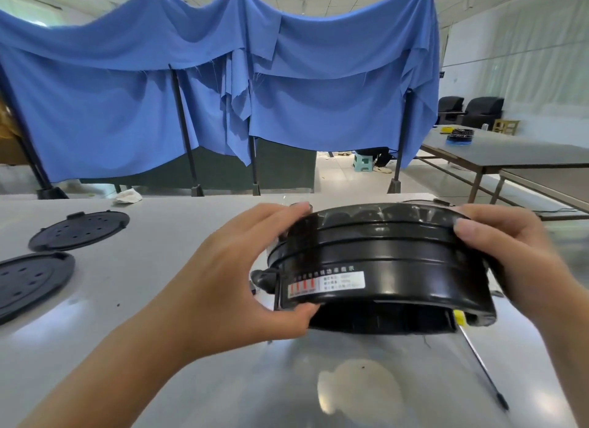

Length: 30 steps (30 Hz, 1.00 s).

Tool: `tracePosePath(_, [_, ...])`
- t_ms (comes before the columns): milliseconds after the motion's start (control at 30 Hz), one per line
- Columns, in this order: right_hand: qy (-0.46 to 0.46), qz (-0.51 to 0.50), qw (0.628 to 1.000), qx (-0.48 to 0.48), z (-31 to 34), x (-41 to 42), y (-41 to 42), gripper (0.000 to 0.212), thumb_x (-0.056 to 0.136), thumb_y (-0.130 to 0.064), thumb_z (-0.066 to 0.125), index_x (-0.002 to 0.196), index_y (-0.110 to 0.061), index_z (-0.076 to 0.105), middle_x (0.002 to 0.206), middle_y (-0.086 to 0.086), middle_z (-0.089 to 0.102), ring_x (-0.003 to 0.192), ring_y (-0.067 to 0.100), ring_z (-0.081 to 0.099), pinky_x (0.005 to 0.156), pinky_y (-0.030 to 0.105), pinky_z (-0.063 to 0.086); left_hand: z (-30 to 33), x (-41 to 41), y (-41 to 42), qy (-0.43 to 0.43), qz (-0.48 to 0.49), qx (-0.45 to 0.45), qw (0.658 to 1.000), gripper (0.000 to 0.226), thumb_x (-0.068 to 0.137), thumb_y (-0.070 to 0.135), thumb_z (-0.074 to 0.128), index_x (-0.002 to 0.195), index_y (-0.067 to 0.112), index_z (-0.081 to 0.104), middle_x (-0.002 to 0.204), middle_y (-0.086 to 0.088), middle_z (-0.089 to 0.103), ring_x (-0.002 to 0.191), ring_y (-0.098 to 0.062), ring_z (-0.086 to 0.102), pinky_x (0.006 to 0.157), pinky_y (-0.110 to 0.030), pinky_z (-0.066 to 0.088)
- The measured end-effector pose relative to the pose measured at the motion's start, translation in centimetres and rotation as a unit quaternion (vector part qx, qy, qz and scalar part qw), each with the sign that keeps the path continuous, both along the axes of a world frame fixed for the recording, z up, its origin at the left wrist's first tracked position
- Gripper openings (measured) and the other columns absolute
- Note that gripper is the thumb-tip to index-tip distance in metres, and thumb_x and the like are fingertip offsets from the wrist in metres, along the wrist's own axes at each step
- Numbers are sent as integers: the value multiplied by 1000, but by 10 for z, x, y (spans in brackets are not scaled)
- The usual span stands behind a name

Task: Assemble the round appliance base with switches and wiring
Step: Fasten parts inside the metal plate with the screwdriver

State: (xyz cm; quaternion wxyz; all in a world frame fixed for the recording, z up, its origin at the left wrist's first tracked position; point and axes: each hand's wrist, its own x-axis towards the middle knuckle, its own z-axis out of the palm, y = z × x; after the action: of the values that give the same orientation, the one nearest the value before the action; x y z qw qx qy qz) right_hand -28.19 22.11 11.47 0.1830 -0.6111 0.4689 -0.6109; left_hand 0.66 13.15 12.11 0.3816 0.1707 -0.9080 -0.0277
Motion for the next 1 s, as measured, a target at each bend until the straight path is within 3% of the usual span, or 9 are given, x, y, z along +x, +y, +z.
tracePosePath(133, [114,-34,992,50,-4,-7,2,18,82,-33,56,90,-26,70,99,-4,69,97,17,63,79,25,49,-21,-10,-3,-4,38,-84,996,76,68,42,74,130,3,56,118,-4,60,105,-17,58,90,-24,47])
tracePosePath(233, [113,-69,986,101,-14,-6,6,15,87,-44,61,83,-31,67,109,-14,62,110,13,56,93,28,44,-39,-19,-4,6,60,-162,985,67,73,41,72,123,-2,61,111,-12,64,100,-23,59,84,-28,51])
tracePosePath(300, [93,-114,981,124,-28,-1,13,23,81,-49,56,97,-34,64,118,-14,58,117,8,52,102,34,39,-50,-25,-5,17,59,-205,977,61,75,38,72,120,-3,64,108,-14,66,96,-25,60,81,-30,52])
tracePosePath(400, [36,-236,964,121,-53,16,32,36,82,-33,62,116,-32,51,125,-11,49,120,2,46,101,27,36,-65,-34,-5,32,54,-256,965,54,79,35,71,120,1,59,102,-14,68,92,-26,61,78,-33,52])
tracePosePath(500, [-87,-280,949,113,-80,42,55,40,83,0,65,111,-25,50,118,3,52,106,4,56,84,14,48,-76,-38,-6,42,52,-287,956,55,79,35,71,120,2,55,100,-13,67,90,-26,59,76,-35,51])
tracePosePath(600, [-301,-203,914,183,-96,72,71,40,82,19,55,106,-12,60,101,15,63,84,14,66,66,19,56,-81,-39,-4,50,43,-302,951,53,80,32,71,120,2,55,102,-12,64,89,-26,59,75,-36,51])
tracePosePath(700, [-521,10,775,359,-92,99,67,44,62,2,64,106,4,63,99,26,68,93,38,62,77,45,49,-84,-40,0,45,40,-318,946,50,81,30,71,120,1,56,100,-14,67,89,-27,61,76,-38,52])
tracePosePath(767, [-536,77,729,417,-86,107,57,65,46,-18,71,106,6,65,109,28,67,105,38,61,89,46,46,-86,-41,3,37,40,-325,944,50,81,29,72,119,1,57,99,-14,69,88,-28,62,75,-39,52])
tracePosePath(1000, [-519,131,731,424,-83,111,40,71,56,-39,76,112,4,68,103,16,63,99,29,63,95,43,48,-98,-43,15,30,33,-330,943,43,80,26,73,115,1,66,97,-11,69,81,-28,64,74,-41,51])
